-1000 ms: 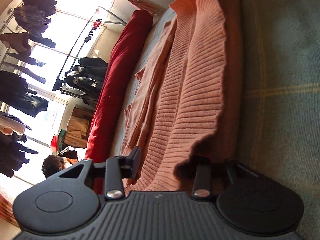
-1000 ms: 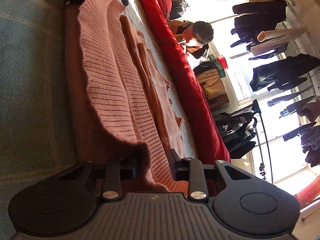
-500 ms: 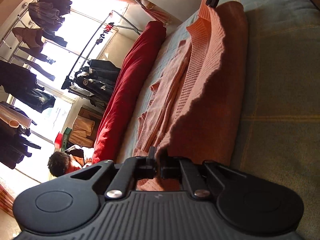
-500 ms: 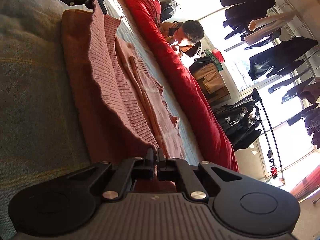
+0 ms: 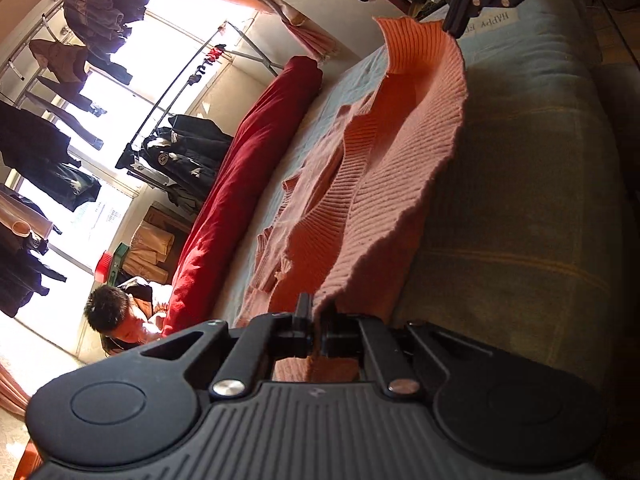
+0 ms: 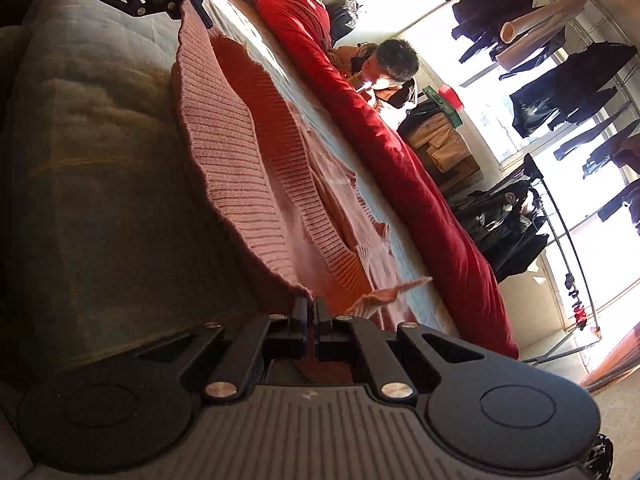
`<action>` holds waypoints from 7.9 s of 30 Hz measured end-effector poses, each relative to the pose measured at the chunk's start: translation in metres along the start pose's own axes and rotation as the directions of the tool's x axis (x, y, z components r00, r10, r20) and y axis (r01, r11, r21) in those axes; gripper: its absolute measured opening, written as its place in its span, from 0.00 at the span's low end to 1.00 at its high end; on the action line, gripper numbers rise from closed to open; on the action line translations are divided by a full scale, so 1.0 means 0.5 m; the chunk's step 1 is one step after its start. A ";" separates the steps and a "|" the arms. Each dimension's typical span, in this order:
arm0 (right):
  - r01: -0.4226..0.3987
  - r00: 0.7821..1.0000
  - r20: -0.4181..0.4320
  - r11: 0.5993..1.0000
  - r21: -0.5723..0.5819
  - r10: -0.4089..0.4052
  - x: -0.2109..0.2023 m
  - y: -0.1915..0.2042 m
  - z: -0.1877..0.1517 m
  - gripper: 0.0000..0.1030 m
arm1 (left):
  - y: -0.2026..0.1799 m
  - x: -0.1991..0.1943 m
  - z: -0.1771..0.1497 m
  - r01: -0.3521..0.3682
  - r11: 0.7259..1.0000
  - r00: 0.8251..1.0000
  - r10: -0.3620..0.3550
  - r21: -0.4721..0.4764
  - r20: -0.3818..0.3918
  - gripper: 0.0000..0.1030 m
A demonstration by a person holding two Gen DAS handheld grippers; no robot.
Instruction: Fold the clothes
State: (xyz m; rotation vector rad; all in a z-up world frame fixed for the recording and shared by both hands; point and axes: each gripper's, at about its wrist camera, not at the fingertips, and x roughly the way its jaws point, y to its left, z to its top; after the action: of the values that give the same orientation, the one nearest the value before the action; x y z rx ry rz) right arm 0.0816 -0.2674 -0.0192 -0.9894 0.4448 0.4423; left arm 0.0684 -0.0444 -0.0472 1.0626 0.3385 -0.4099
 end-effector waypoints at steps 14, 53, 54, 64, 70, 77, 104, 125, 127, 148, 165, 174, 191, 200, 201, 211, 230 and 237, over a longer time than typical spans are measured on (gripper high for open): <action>-0.026 0.988 -0.147 0.996 0.090 0.039 -0.018 0.059 -0.061 0.17 | -0.072 -0.079 -0.083 0.205 0.965 0.962 -0.229 -0.162 -0.148 0.13; 0.557 0.782 -0.549 0.726 0.403 -0.295 0.125 -0.095 -0.130 1.00 | 0.044 0.036 -0.125 -0.224 0.843 0.928 0.032 -0.488 -0.371 0.91; 0.548 0.785 -0.555 0.729 0.410 -0.277 0.113 -0.098 -0.142 1.00 | 0.046 0.026 -0.130 -0.210 0.839 0.929 0.012 -0.502 -0.369 0.91; 0.364 0.843 -0.532 0.810 0.460 -0.077 0.070 -0.067 -0.185 1.00 | 0.053 -0.027 -0.152 -0.153 0.824 0.935 -0.058 -0.546 -0.350 0.90; 0.308 0.851 -0.520 0.876 0.371 -0.079 0.022 -0.038 -0.178 1.00 | 0.016 -0.064 -0.150 -0.060 0.914 0.924 -0.101 -0.401 -0.369 0.90; -0.049 0.992 -0.053 0.718 0.695 0.118 -0.025 -0.050 -0.122 1.00 | 0.027 -0.086 -0.058 0.169 0.840 0.969 -0.238 -0.515 -0.071 0.91; -0.405 0.892 0.432 -0.185 0.895 0.134 0.098 -0.039 -0.355 1.00 | -0.014 0.014 -0.036 0.411 0.548 0.864 -0.488 -0.729 0.120 0.91; -0.071 0.994 0.011 0.543 0.837 0.113 0.000 -0.034 -0.197 1.00 | -0.067 0.000 -0.011 0.058 0.924 0.982 -0.121 -0.378 -0.146 0.91; -0.046 0.998 0.004 0.656 0.754 0.066 -0.002 -0.017 -0.152 1.00 | -0.080 0.002 -0.003 0.026 0.954 0.987 -0.071 -0.299 -0.141 0.91; -0.343 0.939 0.147 0.888 0.307 0.312 0.217 0.016 0.040 0.95 | -0.042 0.096 0.027 0.293 0.927 0.956 -0.289 -0.232 0.054 0.91; 0.219 0.974 0.073 0.976 -0.019 -0.217 0.199 0.134 0.075 0.96 | -0.086 0.124 0.054 -0.054 0.992 0.998 0.058 -0.118 0.032 0.91; 0.231 0.970 0.083 0.973 -0.020 -0.228 0.165 0.159 0.073 0.34 | -0.136 0.089 0.067 -0.110 0.993 0.991 0.112 -0.033 0.079 0.69; -0.036 0.991 0.131 0.979 0.202 0.010 -0.002 0.059 0.099 0.04 | -0.025 -0.074 0.055 -0.007 0.979 0.996 0.025 -0.203 0.089 0.16; -0.065 0.995 0.082 0.981 0.182 0.051 -0.014 0.098 0.076 0.16 | -0.043 -0.106 0.009 0.065 0.973 0.998 -0.065 -0.223 0.005 0.25; -0.058 0.997 0.066 0.983 0.173 0.047 0.001 0.107 0.072 0.21 | -0.055 -0.096 0.008 0.074 0.973 0.997 -0.075 -0.219 0.001 0.30; -0.035 0.998 0.051 0.996 0.086 0.030 0.083 0.178 0.091 0.48 | -0.145 0.036 0.039 0.052 0.995 0.998 -0.053 -0.083 -0.014 0.50; 0.270 0.962 0.071 0.959 -0.088 -0.265 0.169 0.231 0.077 0.59 | -0.080 0.041 0.043 -0.117 0.970 0.993 0.121 -0.213 0.007 0.49; 0.203 0.979 0.006 0.979 -0.006 -0.203 0.174 0.204 0.080 0.06 | -0.103 0.060 0.046 -0.037 0.981 0.999 0.039 -0.193 0.008 0.42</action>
State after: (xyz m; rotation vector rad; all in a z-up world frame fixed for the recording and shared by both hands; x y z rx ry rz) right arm 0.1042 -0.1707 -0.1181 -1.0286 0.3334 0.2621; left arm 0.0717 -0.0917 -0.0900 0.8759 0.3398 -0.3416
